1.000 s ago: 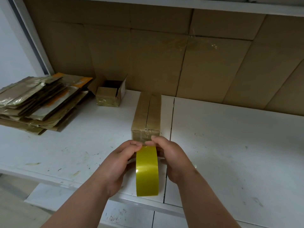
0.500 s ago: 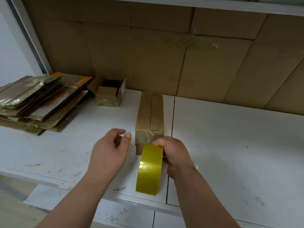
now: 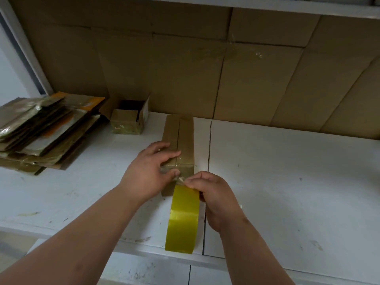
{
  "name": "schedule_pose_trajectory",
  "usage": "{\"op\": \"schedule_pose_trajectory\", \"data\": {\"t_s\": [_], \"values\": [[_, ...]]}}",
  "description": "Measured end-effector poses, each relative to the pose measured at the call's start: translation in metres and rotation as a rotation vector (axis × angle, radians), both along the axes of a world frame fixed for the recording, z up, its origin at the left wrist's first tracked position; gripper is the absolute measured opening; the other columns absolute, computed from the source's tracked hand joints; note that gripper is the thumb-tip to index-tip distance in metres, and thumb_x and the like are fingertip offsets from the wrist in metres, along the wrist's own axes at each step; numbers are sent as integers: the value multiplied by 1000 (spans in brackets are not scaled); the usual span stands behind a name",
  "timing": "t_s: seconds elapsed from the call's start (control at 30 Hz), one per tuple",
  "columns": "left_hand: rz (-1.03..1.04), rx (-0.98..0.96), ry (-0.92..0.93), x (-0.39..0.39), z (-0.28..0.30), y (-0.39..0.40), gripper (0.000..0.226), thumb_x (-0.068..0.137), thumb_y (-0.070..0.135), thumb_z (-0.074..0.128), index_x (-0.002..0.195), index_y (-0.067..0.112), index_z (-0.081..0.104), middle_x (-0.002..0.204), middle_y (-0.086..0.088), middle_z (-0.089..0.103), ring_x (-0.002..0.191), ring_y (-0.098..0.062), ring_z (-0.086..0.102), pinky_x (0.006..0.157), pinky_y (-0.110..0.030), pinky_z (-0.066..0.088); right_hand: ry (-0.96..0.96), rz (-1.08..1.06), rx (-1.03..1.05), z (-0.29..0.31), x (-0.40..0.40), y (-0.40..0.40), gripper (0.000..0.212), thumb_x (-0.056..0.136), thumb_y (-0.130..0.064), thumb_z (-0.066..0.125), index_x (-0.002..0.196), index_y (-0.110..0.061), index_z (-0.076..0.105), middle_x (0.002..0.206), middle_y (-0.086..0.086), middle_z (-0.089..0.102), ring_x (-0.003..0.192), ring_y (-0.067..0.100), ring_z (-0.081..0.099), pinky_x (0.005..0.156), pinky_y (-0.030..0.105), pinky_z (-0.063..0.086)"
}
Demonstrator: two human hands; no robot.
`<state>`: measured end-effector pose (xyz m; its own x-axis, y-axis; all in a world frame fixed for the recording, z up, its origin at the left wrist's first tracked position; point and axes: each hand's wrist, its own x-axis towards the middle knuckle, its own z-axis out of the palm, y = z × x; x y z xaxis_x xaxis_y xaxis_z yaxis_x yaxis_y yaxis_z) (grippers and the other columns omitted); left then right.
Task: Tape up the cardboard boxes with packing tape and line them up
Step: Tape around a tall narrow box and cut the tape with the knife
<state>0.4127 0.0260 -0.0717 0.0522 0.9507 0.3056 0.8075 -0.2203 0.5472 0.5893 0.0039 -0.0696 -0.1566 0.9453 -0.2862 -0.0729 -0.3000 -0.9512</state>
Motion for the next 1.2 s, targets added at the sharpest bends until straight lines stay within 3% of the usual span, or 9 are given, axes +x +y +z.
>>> {"op": "schedule_pose_trajectory", "data": {"t_s": [0.2,0.33,0.5,0.63,0.7,0.77,0.87,1.03,1.2], "values": [[64,110,-18,11,-6,3,51,69,41,87,113,20,71,129,-4,54,110,-29,57,87,-46,54,37,14,14,1,3,-3,12,82,-7,71,72,-14,71,71,2,67,76,20,58,74,33,44],[73,123,-1,9,-3,3,49,71,39,85,115,22,72,125,-3,56,112,-27,52,89,-40,50,80,-5,0,1,7,-4,9,82,-4,69,76,-11,71,75,6,69,77,22,60,75,34,47],[-91,-53,79,1,3,5,61,85,25,75,138,45,50,148,9,39,131,-20,38,107,-40,41,153,-7,-29,1,8,-4,12,84,0,66,77,-9,69,78,11,68,75,25,62,79,39,51],[-156,-99,-56,3,6,-3,82,88,7,69,146,50,29,156,8,31,143,-15,31,117,-38,34,140,37,5,4,8,-6,21,84,0,67,69,-14,72,79,11,69,78,24,62,82,40,50],[-49,-16,-168,6,12,-15,66,90,8,65,142,43,44,148,7,41,136,-11,38,112,-33,37,128,57,27,5,9,-6,23,85,-1,67,68,-17,73,80,9,70,79,23,63,82,39,50],[35,30,-308,11,22,-29,33,93,18,63,119,38,63,128,12,53,117,-2,50,97,-24,43,120,68,49,5,10,-6,24,84,-3,68,67,-19,73,82,9,71,83,25,63,87,43,50],[-12,-132,-434,16,34,-46,11,90,31,67,99,38,66,107,19,61,95,2,60,78,-16,45,92,92,95,7,8,-7,11,77,-14,72,70,-22,74,85,8,71,87,26,61,90,45,48],[-57,-127,-81,20,44,-51,14,84,38,73,95,37,64,98,19,59,90,0,57,75,-15,48,14,150,174,10,7,-11,25,89,-4,64,74,-22,72,81,1,70,83,16,62,83,33,47],[-49,-236,-144,27,48,-56,6,85,32,73,85,31,67,84,10,69,81,-2,62,68,-16,48,-141,192,278,18,11,-17,16,94,-14,62,81,-22,69,80,-10,68,80,-1,60,75,15,46]]}}
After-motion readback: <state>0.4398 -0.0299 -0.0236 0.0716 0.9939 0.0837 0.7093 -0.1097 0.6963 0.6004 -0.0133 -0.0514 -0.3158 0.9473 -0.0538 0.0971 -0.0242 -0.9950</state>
